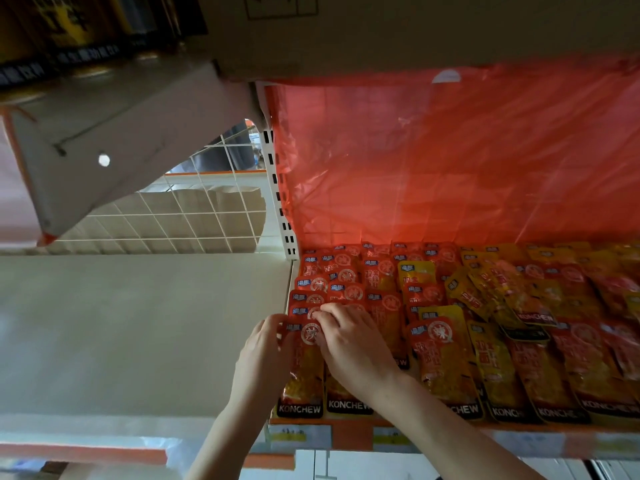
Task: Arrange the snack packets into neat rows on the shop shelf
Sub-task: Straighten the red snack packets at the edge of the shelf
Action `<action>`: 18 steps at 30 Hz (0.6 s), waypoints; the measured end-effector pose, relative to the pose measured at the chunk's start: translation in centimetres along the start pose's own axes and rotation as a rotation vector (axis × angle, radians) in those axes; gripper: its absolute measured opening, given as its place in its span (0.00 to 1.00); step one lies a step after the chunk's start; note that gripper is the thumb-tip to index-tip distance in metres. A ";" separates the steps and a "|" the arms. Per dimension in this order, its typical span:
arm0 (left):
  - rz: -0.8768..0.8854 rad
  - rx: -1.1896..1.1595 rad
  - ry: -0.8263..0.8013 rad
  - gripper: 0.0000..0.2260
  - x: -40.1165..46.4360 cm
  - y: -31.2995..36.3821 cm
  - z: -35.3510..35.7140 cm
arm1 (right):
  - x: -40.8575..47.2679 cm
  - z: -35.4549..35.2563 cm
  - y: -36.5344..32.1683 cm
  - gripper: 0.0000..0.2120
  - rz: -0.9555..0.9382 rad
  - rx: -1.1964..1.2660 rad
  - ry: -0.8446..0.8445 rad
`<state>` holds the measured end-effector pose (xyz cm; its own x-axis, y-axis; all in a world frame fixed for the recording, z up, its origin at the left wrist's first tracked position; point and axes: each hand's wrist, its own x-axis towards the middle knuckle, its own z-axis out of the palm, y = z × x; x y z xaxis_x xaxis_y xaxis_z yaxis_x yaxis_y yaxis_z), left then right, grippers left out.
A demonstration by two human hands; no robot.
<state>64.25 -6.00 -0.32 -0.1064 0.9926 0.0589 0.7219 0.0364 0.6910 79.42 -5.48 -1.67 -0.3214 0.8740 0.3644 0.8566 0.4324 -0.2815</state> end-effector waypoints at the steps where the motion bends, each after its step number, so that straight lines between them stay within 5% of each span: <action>1: 0.014 0.028 0.008 0.09 -0.1 0.0 0.0 | 0.0 -0.1 0.1 0.17 -0.009 0.018 0.006; 8: 0.367 0.394 0.202 0.09 -0.8 0.9 0.7 | -2.7 -1.6 1.3 0.17 0.156 0.031 0.063; 18: 0.687 0.539 0.106 0.15 -1.1 3.9 4.3 | -5.3 -1.6 2.0 0.23 0.207 0.062 -0.049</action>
<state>70.07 -6.41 -0.77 0.4264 0.8002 0.4217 0.8715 -0.4883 0.0455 83.45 -9.60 -2.77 -0.1614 0.9547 0.2501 0.8806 0.2537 -0.4002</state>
